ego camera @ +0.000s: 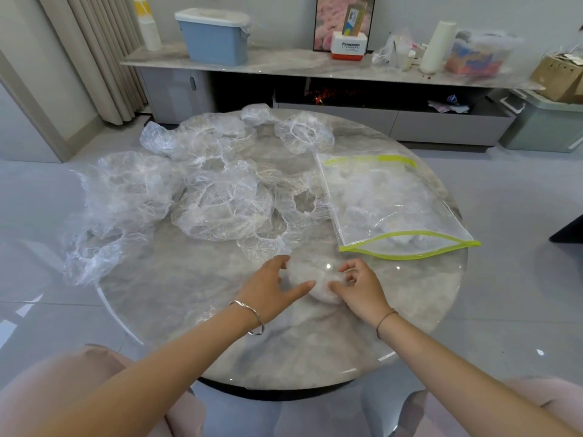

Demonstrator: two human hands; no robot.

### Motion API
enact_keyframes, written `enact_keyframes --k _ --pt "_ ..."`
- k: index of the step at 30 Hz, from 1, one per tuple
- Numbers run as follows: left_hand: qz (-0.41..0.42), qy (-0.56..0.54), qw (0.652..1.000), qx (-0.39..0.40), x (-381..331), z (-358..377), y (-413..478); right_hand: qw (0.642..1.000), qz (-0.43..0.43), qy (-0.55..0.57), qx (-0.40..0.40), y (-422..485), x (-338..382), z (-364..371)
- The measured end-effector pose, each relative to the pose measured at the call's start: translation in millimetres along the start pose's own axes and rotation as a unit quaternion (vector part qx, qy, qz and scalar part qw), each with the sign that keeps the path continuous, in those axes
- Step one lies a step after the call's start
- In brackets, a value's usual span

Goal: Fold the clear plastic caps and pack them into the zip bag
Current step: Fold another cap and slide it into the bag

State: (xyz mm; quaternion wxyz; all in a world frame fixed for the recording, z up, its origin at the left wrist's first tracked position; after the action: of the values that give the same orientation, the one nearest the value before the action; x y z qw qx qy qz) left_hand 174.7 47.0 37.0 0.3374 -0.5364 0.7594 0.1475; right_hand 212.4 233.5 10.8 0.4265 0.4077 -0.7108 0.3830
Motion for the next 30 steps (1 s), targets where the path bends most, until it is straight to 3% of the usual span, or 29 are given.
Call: enact_keyframes --k 2,5,10,14,16,18,21,23,26,30 --pt "-0.094 -0.158 0.982 0.045 -7.6 4.3 4.7 0.992 0.046 0.117 0.013 -3.4 7.3 -1.2" --pt "-0.144 -0.34 0.928 0.051 -18.9 8.6 15.0 0.974 0.077 0.207 0.051 -11.6 17.6 -7.2" --pt "-0.146 -0.457 0.876 0.06 -39.1 8.6 26.7 0.925 0.138 0.323 0.141 -13.8 22.1 -35.1" --pt "-0.09 -0.382 0.916 0.086 -57.6 18.7 29.4 0.911 0.13 0.31 0.237 -10.1 18.3 -56.3" --pt "-0.054 -0.361 0.924 0.111 -66.6 24.4 28.8 0.91 0.133 0.306 0.247 -10.5 16.9 -62.6" --pt "-0.026 -0.33 0.938 0.104 -73.6 29.1 34.9 0.927 0.143 0.288 0.194 -10.0 17.0 -68.2" --pt "0.006 -0.259 0.966 0.008 -77.5 37.7 54.5 0.951 0.156 0.263 0.041 -2.6 10.8 -78.9" --pt "0.085 -0.166 0.981 -0.057 -79.4 44.3 67.4 0.956 0.154 0.244 -0.051 6.6 6.4 -90.7" --pt "0.214 -0.022 0.974 -0.07 -79.6 55.0 81.6 0.95 0.142 0.265 -0.08 16.4 1.2 -105.8" --pt "0.291 0.128 0.948 -0.027 -70.0 70.4 98.3 0.94 0.117 0.318 -0.051 22.4 -0.9 -112.8"
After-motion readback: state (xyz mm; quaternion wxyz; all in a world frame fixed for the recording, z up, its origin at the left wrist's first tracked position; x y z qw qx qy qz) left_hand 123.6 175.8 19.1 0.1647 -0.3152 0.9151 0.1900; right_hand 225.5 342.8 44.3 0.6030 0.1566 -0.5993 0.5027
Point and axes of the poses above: each hand's wrist, its own y-axis towards the middle knuckle, its own z-axis out of the palm, x = y × z, the point moved 1 cm from there along y, towards the middle knuckle, and after that the axes turned 6 degrees about y, right-handed, at the moved point
